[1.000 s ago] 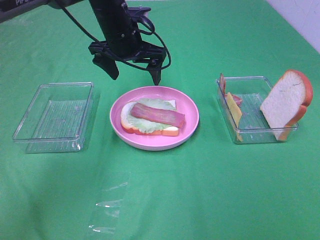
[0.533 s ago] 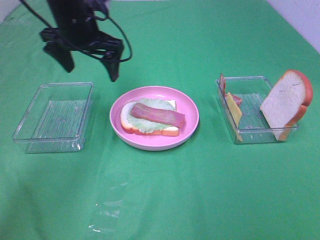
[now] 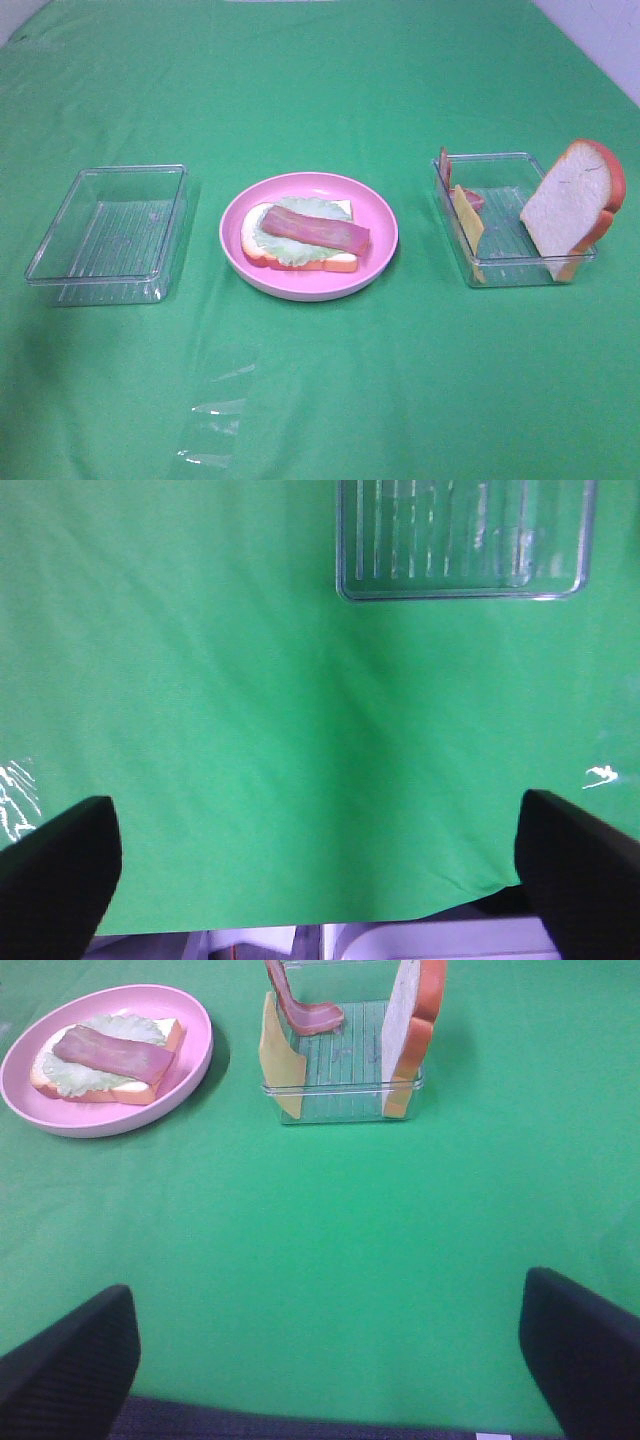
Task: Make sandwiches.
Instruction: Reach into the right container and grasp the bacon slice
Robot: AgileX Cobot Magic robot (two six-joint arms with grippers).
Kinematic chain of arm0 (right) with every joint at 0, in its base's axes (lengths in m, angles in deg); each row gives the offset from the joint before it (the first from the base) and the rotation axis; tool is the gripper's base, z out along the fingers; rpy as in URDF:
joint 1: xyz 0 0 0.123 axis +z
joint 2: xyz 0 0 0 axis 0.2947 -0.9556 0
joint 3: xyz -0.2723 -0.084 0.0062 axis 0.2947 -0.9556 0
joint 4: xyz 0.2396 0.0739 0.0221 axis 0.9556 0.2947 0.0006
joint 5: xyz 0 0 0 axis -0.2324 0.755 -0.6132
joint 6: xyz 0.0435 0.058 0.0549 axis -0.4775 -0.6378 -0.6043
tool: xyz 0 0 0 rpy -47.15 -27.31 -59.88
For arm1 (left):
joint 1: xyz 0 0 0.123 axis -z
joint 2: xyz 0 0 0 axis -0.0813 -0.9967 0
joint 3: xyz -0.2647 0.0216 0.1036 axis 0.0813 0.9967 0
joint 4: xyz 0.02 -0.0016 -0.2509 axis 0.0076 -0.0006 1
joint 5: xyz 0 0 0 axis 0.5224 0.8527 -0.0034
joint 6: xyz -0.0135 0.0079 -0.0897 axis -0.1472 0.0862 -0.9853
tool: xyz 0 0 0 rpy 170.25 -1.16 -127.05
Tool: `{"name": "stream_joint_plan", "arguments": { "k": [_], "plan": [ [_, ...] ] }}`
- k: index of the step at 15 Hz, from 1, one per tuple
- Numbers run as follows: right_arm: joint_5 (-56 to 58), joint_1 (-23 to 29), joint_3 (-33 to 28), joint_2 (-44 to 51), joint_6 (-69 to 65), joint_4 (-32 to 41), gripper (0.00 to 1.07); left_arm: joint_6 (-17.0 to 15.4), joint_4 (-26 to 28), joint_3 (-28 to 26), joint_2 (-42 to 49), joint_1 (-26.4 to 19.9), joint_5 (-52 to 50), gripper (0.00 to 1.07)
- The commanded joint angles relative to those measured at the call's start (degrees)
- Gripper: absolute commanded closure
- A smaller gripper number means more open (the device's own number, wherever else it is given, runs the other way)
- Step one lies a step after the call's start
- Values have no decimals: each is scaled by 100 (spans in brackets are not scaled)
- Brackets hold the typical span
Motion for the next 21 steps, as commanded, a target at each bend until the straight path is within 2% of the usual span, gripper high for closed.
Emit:
{"name": "stream_joint_plan", "arguments": {
  "k": [1, 5, 7, 8, 9, 10, 12, 15, 16, 17, 18, 21],
  "plan": [
    [-29, 6, -17, 178, 11, 29, 9, -6, -23, 699, 1117, -6, -395, 6],
    [-29, 6, -17, 178, 11, 29, 9, -464, -281, 2034, 4051, -6, -705, 6],
    [-29, 6, -17, 178, 11, 29, 9, -458, -384, 2532, 5059, -6, -882, 6],
    [-29, 6, -17, 178, 11, 29, 9, -435, -395, 2842, 5798, -6, -945, 6],
    [-29, 6, -17, 178, 11, 29, 9, -332, -395, 3105, 7059, -6, -1026, 6],
    [-29, 6, -17, 178, 11, 23, 9, -344, -384, 3123, 7615, -6, -1134, 6],
    [-29, 6, -17, 183, 11, 29, 9, -327, -309, 3140, 7426, -6, -447, 6],
    [-29, 6, -17, 138, 11, 23, 9, -206, -235, 3277, 7638, -6, -309, 6],
    [-29, 6, -17, 138, 11, 23, 9, -57, -126, 3272, 7626, -6, -309, 6],
    [-29, 6, -17, 138, 11, 23, 9, 246, 92, 3272, 7626, -6, -309, 6],
    [-29, 6, -17, 138, 11, 23, 9, 321, 143, 3272, 7626, -6, -309, 6],
    [-29, 6, -17, 138, 11, 23, 9, 315, 143, 3272, 7626, -6, -309, 6]
  ]
}}
